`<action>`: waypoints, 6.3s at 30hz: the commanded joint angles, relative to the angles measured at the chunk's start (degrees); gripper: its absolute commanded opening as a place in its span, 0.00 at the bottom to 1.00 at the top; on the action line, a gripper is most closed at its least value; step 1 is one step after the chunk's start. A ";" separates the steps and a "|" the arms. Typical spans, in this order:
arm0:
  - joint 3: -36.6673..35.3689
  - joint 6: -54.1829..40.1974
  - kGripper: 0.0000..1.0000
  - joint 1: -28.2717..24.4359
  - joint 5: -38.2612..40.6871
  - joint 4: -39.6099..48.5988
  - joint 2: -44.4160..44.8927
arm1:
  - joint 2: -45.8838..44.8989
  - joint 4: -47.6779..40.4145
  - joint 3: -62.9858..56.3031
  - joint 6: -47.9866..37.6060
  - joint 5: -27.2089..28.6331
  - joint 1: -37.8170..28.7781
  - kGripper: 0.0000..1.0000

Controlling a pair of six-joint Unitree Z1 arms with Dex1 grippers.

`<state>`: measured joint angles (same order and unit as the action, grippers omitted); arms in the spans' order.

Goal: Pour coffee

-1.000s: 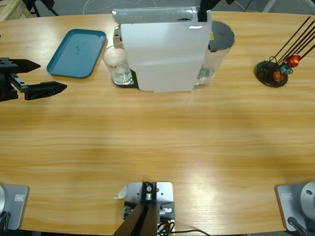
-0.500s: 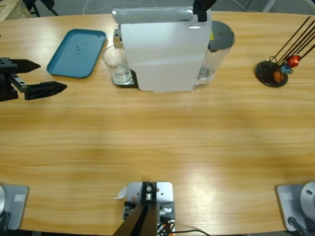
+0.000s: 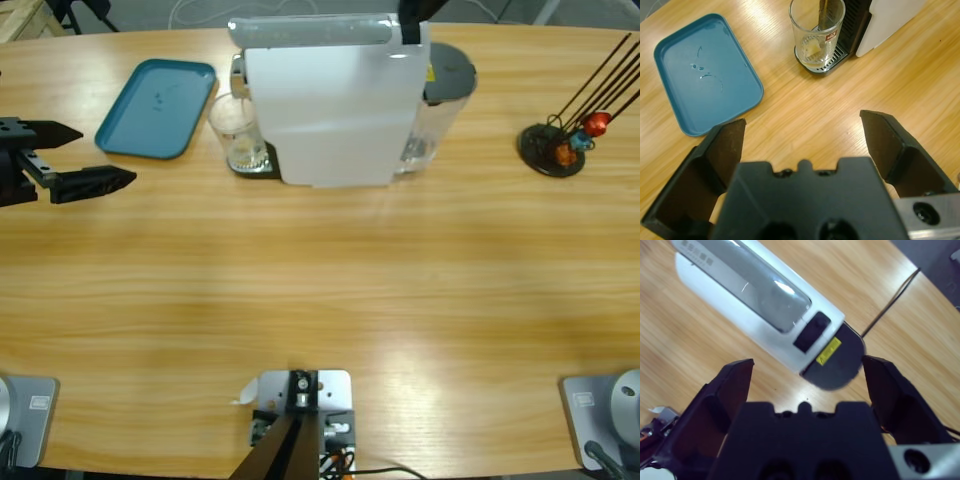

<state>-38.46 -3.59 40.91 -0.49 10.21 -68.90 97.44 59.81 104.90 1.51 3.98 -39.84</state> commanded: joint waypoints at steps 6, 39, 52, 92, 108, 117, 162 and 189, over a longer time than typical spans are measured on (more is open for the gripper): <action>5.96 -0.26 1.00 0.49 0.91 -3.72 5.27 | -33.00 -15.97 -41.11 -0.42 0.07 -0.42 0.89; 12.18 -4.14 1.00 1.90 7.52 -13.90 6.50 | -50.77 -37.03 -69.64 0.51 -6.53 -0.42 0.86; 12.44 -4.14 1.00 1.90 7.08 -13.90 6.23 | -50.77 -37.14 -69.75 0.51 -6.79 -0.49 0.86; 12.71 -4.06 1.00 1.90 6.55 -13.90 6.09 | -50.25 -39.51 -71.00 -0.99 -7.19 -1.56 0.85; 12.71 -4.06 1.00 1.90 6.48 -14.07 4.51 | -50.35 -39.07 -70.80 -1.16 -7.14 -1.56 0.84; 12.71 -3.97 1.00 1.90 6.55 -14.09 4.21 | -50.05 -39.24 -70.91 -1.16 -7.14 -1.56 0.84; 12.80 -2.21 1.00 1.90 5.85 -16.80 2.01 | -50.14 -39.77 -71.24 -1.25 -7.21 -1.56 0.85; 12.72 -0.51 1.00 1.90 5.59 -36.79 -22.26 | -50.51 -39.86 -71.33 -1.51 -7.91 -1.65 0.84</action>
<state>-27.28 -4.43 42.27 6.01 -20.65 -80.86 46.47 20.58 35.84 0.79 -2.69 -40.78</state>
